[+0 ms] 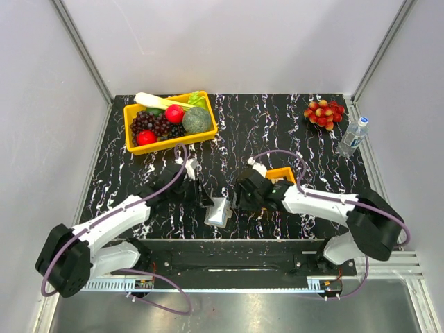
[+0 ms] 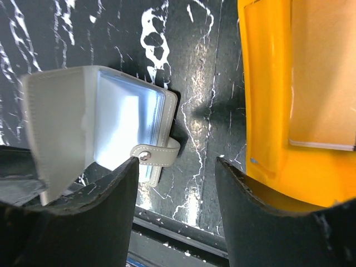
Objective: Put the credit cards into the card holder
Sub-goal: Close the card holder at the center of the board.
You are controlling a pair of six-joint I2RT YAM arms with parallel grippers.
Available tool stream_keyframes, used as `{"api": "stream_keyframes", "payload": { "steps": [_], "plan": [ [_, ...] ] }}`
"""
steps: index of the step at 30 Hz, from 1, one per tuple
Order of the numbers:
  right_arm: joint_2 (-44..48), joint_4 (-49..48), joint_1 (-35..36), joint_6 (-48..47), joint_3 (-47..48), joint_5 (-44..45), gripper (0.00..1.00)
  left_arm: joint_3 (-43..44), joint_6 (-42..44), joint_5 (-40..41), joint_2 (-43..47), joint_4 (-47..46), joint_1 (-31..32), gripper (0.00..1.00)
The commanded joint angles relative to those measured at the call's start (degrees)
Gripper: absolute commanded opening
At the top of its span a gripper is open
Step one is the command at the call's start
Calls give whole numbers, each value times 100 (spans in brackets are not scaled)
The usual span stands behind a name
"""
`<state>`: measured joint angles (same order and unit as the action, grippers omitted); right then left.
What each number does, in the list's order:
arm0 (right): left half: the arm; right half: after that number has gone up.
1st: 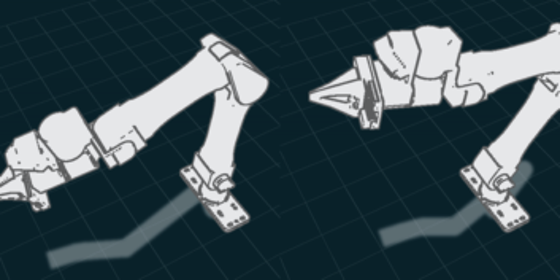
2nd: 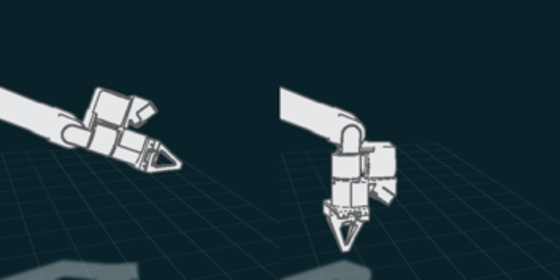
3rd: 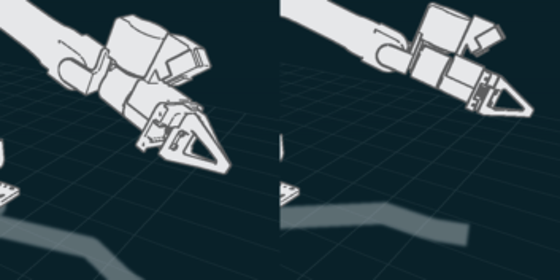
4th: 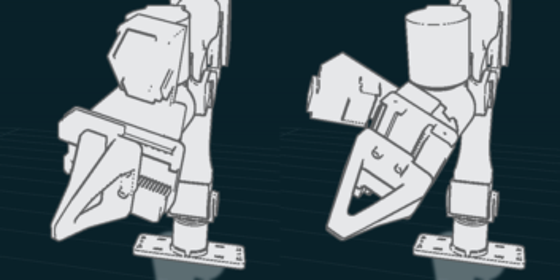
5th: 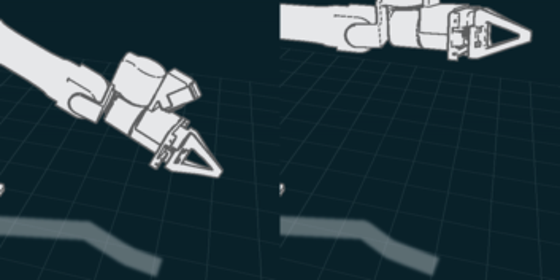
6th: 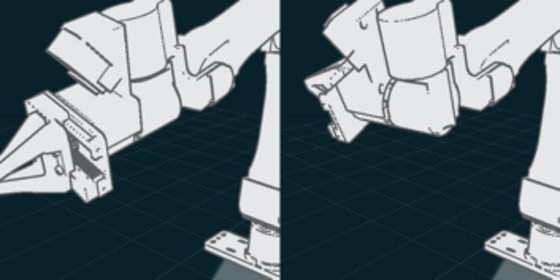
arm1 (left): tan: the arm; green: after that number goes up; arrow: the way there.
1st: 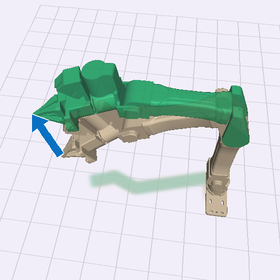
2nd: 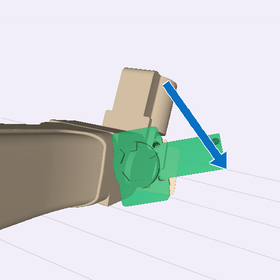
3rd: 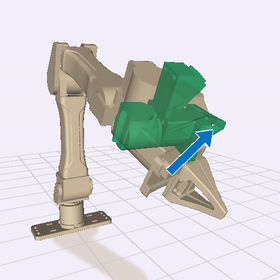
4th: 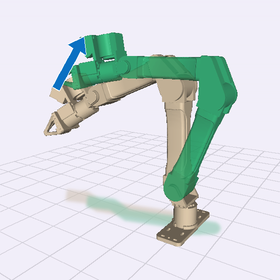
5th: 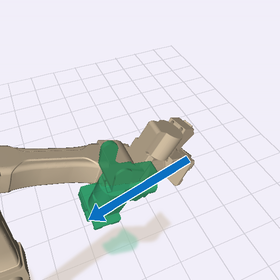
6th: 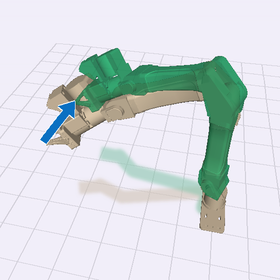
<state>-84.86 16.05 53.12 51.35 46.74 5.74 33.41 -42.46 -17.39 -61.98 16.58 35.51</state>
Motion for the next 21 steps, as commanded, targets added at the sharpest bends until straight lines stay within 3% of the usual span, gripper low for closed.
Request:
{"api": "stream_keyframes", "payload": {
  "steps": [1, 7, 13, 18, 21],
  "plan": [
    [627, -50, -56, 191, -112, 638, 63, 254, 18, -423, -340, -585, 158, 31],
    [884, -67, -48, 191, -192, 701, 61, 333, -43, -309, -579, -708, 457, 25],
    [559, -137, -48, 173, -51, 446, 61, 517, 88, -485, -920, -560, 475, 45],
    [418, -182, -56, 103, 63, 297, 61, 535, 185, -239, -1387, -322, 510, 32],
    [356, -190, -48, 94, 72, 244, 61, 439, 194, -99, -1265, -401, 519, 30]
  ]
}}
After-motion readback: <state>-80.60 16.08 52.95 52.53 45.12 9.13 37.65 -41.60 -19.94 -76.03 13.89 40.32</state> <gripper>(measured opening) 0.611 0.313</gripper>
